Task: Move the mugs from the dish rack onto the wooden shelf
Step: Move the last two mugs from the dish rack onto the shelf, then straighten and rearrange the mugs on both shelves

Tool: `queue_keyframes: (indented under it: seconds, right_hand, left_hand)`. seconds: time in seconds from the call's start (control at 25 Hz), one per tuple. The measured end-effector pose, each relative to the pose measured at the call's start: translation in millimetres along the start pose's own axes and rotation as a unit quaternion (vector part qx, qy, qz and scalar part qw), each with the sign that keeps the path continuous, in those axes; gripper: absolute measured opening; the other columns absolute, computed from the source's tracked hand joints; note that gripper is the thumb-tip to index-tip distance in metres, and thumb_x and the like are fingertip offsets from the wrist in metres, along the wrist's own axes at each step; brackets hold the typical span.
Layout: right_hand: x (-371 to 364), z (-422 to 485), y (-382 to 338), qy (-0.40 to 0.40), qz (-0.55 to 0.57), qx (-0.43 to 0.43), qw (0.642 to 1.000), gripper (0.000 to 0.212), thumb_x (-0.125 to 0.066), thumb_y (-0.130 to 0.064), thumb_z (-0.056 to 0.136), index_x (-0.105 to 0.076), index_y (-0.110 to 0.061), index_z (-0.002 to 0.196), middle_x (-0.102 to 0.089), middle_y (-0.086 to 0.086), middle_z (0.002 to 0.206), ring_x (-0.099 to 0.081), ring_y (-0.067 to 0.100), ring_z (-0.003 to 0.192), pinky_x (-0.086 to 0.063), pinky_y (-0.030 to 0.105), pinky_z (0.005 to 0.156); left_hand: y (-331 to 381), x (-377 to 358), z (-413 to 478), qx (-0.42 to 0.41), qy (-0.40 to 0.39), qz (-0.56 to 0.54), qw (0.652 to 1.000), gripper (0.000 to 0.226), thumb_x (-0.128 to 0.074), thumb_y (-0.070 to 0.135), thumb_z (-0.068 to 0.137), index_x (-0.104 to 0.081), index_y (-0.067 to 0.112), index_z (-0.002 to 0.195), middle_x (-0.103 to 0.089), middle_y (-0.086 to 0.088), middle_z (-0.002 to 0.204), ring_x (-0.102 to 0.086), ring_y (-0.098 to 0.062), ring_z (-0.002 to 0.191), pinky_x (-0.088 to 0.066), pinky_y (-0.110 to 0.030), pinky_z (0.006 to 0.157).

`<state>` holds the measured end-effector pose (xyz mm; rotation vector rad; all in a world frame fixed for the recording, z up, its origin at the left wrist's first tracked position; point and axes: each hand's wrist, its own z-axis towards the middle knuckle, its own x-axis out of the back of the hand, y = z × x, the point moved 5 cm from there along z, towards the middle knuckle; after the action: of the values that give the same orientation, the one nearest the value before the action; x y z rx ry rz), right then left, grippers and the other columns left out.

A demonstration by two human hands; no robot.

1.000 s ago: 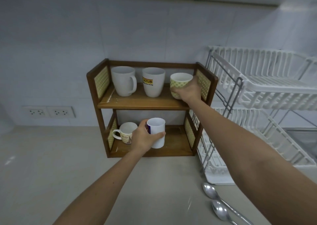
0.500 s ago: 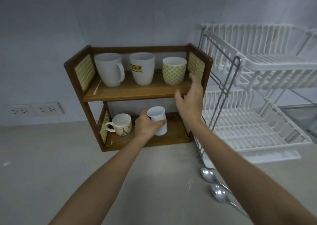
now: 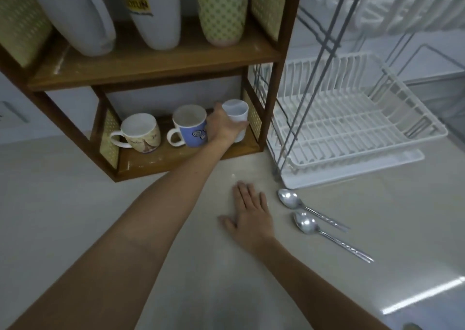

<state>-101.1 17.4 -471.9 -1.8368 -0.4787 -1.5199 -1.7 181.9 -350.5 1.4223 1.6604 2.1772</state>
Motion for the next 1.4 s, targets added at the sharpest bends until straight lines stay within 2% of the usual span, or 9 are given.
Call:
queue_keyframes:
  seconds: [0.52, 0.68, 0.84, 0.96, 1.04, 1.08, 1.16, 1.28, 1.4]
  right_hand:
    - [2, 0, 1, 0.017, 0.014, -0.003, 1.000, 0.088, -0.025, -0.065, 0.083, -0.004, -0.015, 0.153, 0.000, -0.002, 0.162, 0.008, 0.017, 0.148, 0.012, 0.037, 0.117]
    - [-1, 2, 2, 0.028, 0.012, -0.004, 1.000, 0.088, -0.026, -0.066, 0.083, -0.006, -0.015, 0.152, -0.003, -0.001, 0.162, 0.006, 0.017, 0.148, 0.011, 0.037, 0.117]
    - [-2, 2, 3, 0.032, 0.009, -0.005, 0.999, 0.089, -0.026, -0.066, 0.082, -0.008, -0.015, 0.152, -0.005, -0.001, 0.162, 0.004, 0.018, 0.149, 0.009, 0.037, 0.118]
    - [-3, 2, 3, 0.033, 0.004, -0.003, 0.999, 0.089, -0.023, -0.068, 0.082, -0.006, -0.016, 0.153, -0.004, -0.002, 0.162, 0.004, 0.017, 0.149, 0.009, 0.037, 0.117]
    - [-2, 2, 3, 0.037, 0.006, -0.002, 0.999, 0.089, -0.023, -0.068, 0.082, -0.006, -0.016, 0.153, -0.004, -0.002, 0.162, 0.003, 0.017, 0.149, 0.009, 0.036, 0.118]
    - [-1, 2, 3, 0.036, 0.007, -0.003, 0.999, 0.089, -0.024, -0.067, 0.082, -0.007, -0.016, 0.153, -0.004, -0.002, 0.162, 0.003, 0.018, 0.149, 0.009, 0.036, 0.117]
    - [0, 1, 2, 0.029, 0.002, -0.003, 1.000, 0.089, -0.025, -0.066, 0.082, -0.008, -0.015, 0.152, -0.005, -0.001, 0.162, 0.001, 0.019, 0.149, 0.007, 0.036, 0.117]
    - [10, 6, -4, 0.026, 0.010, -0.019, 0.999, 0.080, -0.035, -0.060, 0.085, -0.021, -0.015, 0.150, -0.020, 0.003, 0.159, -0.014, 0.022, 0.147, -0.010, 0.037, 0.118]
    - [61, 29, -21, 0.109, 0.086, -0.009, 0.990, 0.054, -0.050, -0.044, 0.088, -0.047, -0.015, 0.134, -0.052, 0.005, 0.136, -0.045, 0.025, 0.126, -0.038, 0.033, 0.101]
  left_hand:
    - [-28, -24, 37, 0.004, 0.010, -0.029, 1.000, 0.075, -0.083, 0.024, 0.069, -0.043, 0.005, 0.129, -0.057, -0.016, 0.131, -0.054, -0.033, 0.121, -0.046, -0.041, 0.099]
    - [-31, -23, 38, -0.004, -0.018, -0.033, 0.999, 0.076, -0.083, 0.021, 0.069, -0.042, 0.004, 0.131, -0.055, -0.016, 0.133, -0.052, -0.033, 0.123, -0.045, -0.040, 0.101]
    - [-35, -14, 28, 0.005, -0.042, -0.044, 0.998, 0.064, -0.075, 0.012, 0.077, -0.042, 0.006, 0.132, -0.057, -0.015, 0.133, -0.053, -0.031, 0.122, -0.044, -0.038, 0.101]
    - [-34, 3, 9, -0.001, -0.071, -0.053, 0.996, 0.047, -0.061, 0.008, 0.087, -0.047, 0.005, 0.131, -0.061, -0.013, 0.128, -0.056, -0.028, 0.118, -0.046, -0.038, 0.100]
    - [-29, 19, -7, -0.025, -0.098, -0.051, 0.994, 0.037, -0.053, 0.004, 0.091, -0.052, 0.001, 0.128, -0.064, -0.013, 0.121, -0.060, -0.025, 0.108, -0.049, -0.030, 0.090]
    - [-27, 29, -15, -0.037, -0.113, -0.056, 0.991, 0.035, -0.050, 0.000, 0.092, -0.054, -0.003, 0.126, -0.064, -0.014, 0.115, -0.061, -0.023, 0.098, -0.050, -0.022, 0.079]
    - [-21, 53, -28, -0.056, -0.137, -0.074, 0.986, 0.032, -0.046, -0.006, 0.092, -0.056, -0.009, 0.122, -0.062, -0.018, 0.109, -0.057, -0.016, 0.086, -0.045, -0.011, 0.064]
    - [-12, 108, -38, -0.091, -0.090, -0.053, 0.990, 0.028, -0.050, -0.005, 0.088, -0.065, -0.001, 0.112, -0.069, -0.016, 0.110, -0.061, -0.014, 0.092, -0.047, -0.023, 0.078]
    - [1, 170, -41, -0.116, -0.051, -0.070, 0.989, 0.021, -0.055, 0.001, 0.090, -0.067, 0.008, 0.106, -0.073, -0.011, 0.100, -0.065, -0.012, 0.089, -0.051, -0.028, 0.080]
